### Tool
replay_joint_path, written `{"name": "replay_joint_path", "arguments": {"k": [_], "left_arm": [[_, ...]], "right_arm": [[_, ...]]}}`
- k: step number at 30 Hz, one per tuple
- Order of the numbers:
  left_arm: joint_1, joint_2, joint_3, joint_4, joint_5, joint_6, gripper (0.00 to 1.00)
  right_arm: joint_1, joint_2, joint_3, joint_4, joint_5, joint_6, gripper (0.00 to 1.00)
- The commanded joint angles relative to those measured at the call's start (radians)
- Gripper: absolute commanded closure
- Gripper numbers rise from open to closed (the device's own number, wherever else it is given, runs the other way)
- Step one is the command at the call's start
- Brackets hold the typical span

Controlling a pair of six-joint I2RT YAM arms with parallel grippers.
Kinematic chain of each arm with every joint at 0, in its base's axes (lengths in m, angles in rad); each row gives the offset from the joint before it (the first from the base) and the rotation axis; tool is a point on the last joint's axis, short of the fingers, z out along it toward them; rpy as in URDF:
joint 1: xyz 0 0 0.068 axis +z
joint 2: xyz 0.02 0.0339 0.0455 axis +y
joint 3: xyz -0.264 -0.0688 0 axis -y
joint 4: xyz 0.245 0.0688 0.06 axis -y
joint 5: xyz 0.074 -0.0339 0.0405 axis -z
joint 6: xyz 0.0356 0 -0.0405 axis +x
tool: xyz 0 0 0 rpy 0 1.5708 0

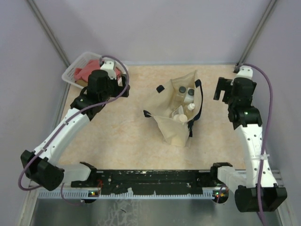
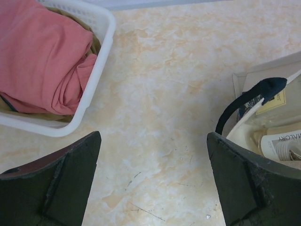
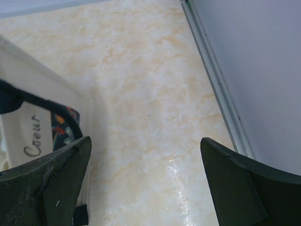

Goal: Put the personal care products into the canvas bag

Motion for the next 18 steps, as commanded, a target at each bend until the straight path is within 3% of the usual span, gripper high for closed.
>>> {"name": "replay_joint_path", "arguments": {"k": [1, 8, 18], "left_arm": [[0.083, 0.014, -0.026, 0.098, 0.136, -0.022, 0.01], [0.149, 0.069, -0.058, 0.158, 0.187, -0.075, 0.01], [0.149, 0.136, 0.008, 0.061, 0.076, -0.127, 0.01]], "right_arm": [[-0.107, 0.016, -0.039, 0.099, -0.084, 0.034, 0.01], [-0.168, 0.001, -0.163, 0.177, -0.154, 0.106, 0.01], [-0.169, 0.005, -0.157, 0.144, -0.125, 0.093, 0.01]]}}
